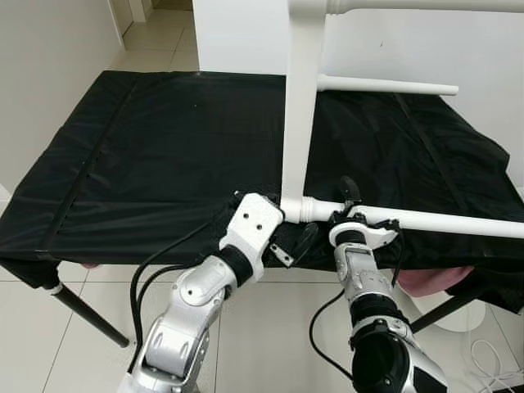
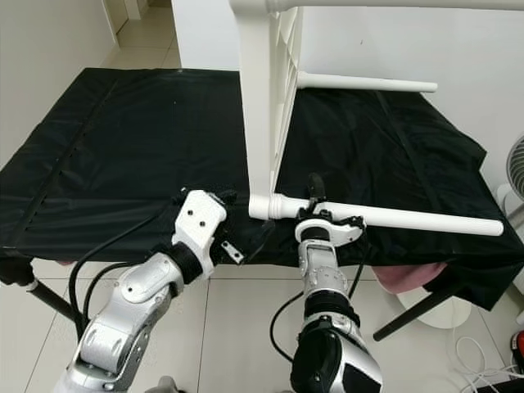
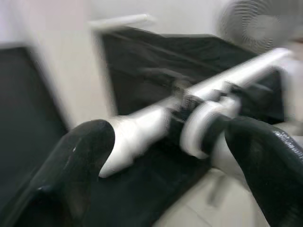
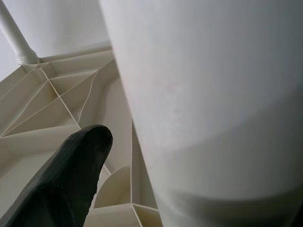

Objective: Building children table

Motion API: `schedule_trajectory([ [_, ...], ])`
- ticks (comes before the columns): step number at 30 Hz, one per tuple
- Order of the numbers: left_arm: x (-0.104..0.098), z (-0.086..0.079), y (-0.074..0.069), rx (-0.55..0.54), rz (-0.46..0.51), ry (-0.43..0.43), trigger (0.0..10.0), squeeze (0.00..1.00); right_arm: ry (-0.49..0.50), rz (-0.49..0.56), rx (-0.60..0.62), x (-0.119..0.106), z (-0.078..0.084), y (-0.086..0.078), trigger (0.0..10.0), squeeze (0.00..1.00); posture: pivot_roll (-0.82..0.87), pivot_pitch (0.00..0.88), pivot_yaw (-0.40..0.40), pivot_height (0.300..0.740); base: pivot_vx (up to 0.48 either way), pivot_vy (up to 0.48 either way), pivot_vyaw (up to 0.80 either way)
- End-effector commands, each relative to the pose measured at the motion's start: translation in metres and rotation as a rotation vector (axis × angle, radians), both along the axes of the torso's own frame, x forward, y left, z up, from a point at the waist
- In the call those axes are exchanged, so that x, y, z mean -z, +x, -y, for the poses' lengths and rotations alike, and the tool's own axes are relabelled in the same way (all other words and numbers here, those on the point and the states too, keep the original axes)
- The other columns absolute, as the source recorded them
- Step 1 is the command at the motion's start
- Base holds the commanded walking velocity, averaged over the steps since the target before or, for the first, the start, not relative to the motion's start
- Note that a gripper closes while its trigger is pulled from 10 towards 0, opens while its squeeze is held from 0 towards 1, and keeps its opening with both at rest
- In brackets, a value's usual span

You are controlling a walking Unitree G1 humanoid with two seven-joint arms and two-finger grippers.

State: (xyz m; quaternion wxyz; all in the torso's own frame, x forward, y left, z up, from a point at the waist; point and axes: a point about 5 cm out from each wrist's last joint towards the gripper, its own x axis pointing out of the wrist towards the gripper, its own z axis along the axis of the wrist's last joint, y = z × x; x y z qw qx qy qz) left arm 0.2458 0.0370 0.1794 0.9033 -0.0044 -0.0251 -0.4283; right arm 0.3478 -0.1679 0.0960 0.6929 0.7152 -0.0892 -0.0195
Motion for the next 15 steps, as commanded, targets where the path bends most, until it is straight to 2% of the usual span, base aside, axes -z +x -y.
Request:
schedule_trajectory([
  [1, 0.003, 0.013, -0.003, 0.117, -0.061, -0.044, 10.0, 0.0, 0.0, -0.012, 0.057, 0.003, 0.007, -0.004, 10.0, 0.0, 0.07, 0.054, 0.004, 0.74, 0.0, 0.0, 0.0],
  [4, 0.003, 0.017, -0.005, 0.165, -0.06, -0.036, 10.0, 0.0, 0.001, -0.011, 0.057, 0.003, 0.007, -0.004, 10.0, 0.0, 0.06, 0.055, 0.007, 0.74, 0.0, 0.0, 0.0],
  [6, 0.008, 0.029, -0.008, 0.258, -0.06, -0.003, 10.0, 0.0, 0.0, -0.01, 0.057, 0.002, 0.007, -0.004, 10.0, 0.0, 0.06, 0.055, 0.003, 0.74, 0.0, 0.0, 0.0],
  [8, 0.012, 0.034, -0.006, 0.282, -0.064, 0.019, 10.0, 0.0, -0.002, -0.009, 0.056, 0.002, 0.007, -0.004, 10.0, 0.0, 0.05, 0.058, 0.007, 0.74, 0.0, 0.0, 0.0],
  [10, 0.017, 0.043, 0.003, 0.278, -0.069, 0.048, 10.0, 0.0, -0.005, -0.006, 0.057, 0.002, 0.006, -0.005, 10.0, 0.0, 0.04, 0.059, 0.011, 0.74, 0.0, 0.0, 0.0],
  [12, 0.018, 0.045, 0.006, 0.274, -0.071, 0.054, 10.0, 0.0, -0.005, -0.004, 0.058, 0.002, 0.007, -0.006, 10.0, 0.0, 0.04, 0.059, 0.011, 0.74, 0.0, 0.0, 0.0],
  [15, 0.02, 0.052, 0.024, 0.278, -0.09, 0.068, 10.0, 0.0, -0.009, -0.006, 0.063, 0.003, 0.007, -0.008, 10.0, 0.0, 0.03, 0.065, 0.018, 0.74, 0.0, 0.0, 0.0],
])
